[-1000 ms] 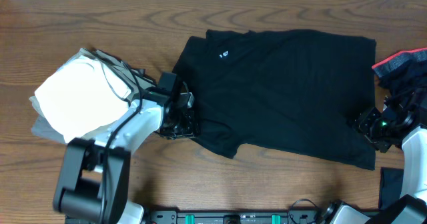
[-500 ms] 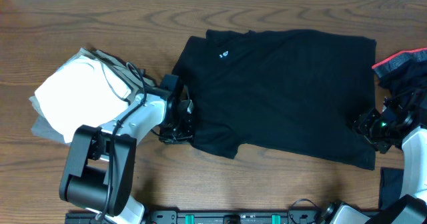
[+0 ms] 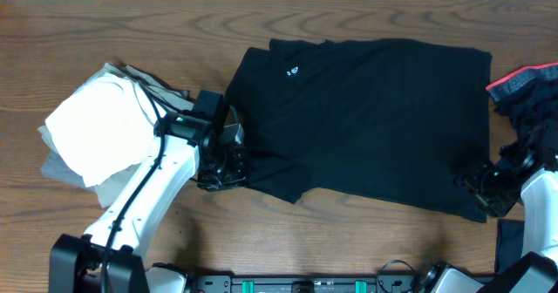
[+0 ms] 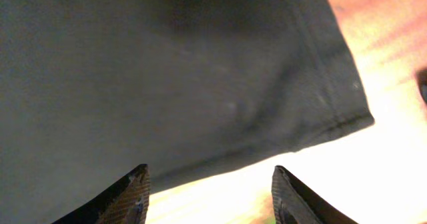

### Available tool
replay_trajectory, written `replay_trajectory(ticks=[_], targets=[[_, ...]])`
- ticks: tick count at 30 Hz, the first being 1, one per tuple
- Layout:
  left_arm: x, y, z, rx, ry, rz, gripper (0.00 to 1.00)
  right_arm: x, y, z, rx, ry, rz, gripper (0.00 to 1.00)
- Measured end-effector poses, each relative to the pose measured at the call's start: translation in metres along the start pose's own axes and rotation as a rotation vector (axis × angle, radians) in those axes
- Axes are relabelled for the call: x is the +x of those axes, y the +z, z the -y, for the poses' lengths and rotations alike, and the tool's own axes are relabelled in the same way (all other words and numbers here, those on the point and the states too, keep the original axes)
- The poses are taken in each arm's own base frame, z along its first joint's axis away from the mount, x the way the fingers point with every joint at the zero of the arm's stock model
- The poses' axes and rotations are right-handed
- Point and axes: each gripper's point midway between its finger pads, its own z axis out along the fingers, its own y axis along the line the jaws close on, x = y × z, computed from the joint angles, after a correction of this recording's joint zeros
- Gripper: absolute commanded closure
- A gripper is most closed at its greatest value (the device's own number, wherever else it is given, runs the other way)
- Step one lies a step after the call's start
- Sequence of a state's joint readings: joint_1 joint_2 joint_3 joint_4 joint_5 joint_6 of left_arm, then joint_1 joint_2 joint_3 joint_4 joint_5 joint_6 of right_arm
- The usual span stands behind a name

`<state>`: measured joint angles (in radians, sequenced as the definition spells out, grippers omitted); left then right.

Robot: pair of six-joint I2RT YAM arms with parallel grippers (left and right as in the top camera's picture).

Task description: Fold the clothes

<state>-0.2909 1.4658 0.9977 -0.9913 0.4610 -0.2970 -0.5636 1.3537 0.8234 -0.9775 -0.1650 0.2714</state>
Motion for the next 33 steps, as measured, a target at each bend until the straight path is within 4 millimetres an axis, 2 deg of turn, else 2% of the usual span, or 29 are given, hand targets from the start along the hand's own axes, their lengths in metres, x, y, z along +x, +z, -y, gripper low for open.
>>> replay_trajectory(ticks=[8, 14, 19, 23, 27, 33], targets=[[0.000, -0.001, 0.000, 0.002, -0.019, 0.004, 0.94, -0.002, 0.008, 0.048, 0.102, 0.187, -0.007, 0.44], [-0.002, -0.001, 0.001, 0.006, -0.015, 0.014, 0.94, 0.001, 0.014, 0.070, 0.123, 0.286, 0.002, 0.52], [-0.005, -0.001, 0.002, 0.009, -0.011, 0.023, 0.94, 0.013, 0.035, 0.076, 0.126, 0.324, 0.000, 0.57], [-0.005, -0.001, 0.002, 0.009, -0.011, 0.023, 0.94, 0.019, 0.045, 0.078, 0.128, 0.334, 0.000, 0.60], [-0.005, -0.001, 0.002, 0.009, -0.011, 0.023, 0.94, 0.006, 0.047, 0.078, 0.119, 0.338, 0.057, 0.67], [-0.005, -0.001, 0.002, 0.009, -0.011, 0.023, 0.94, -0.005, 0.046, 0.077, 0.106, 0.335, 0.100, 0.65]])
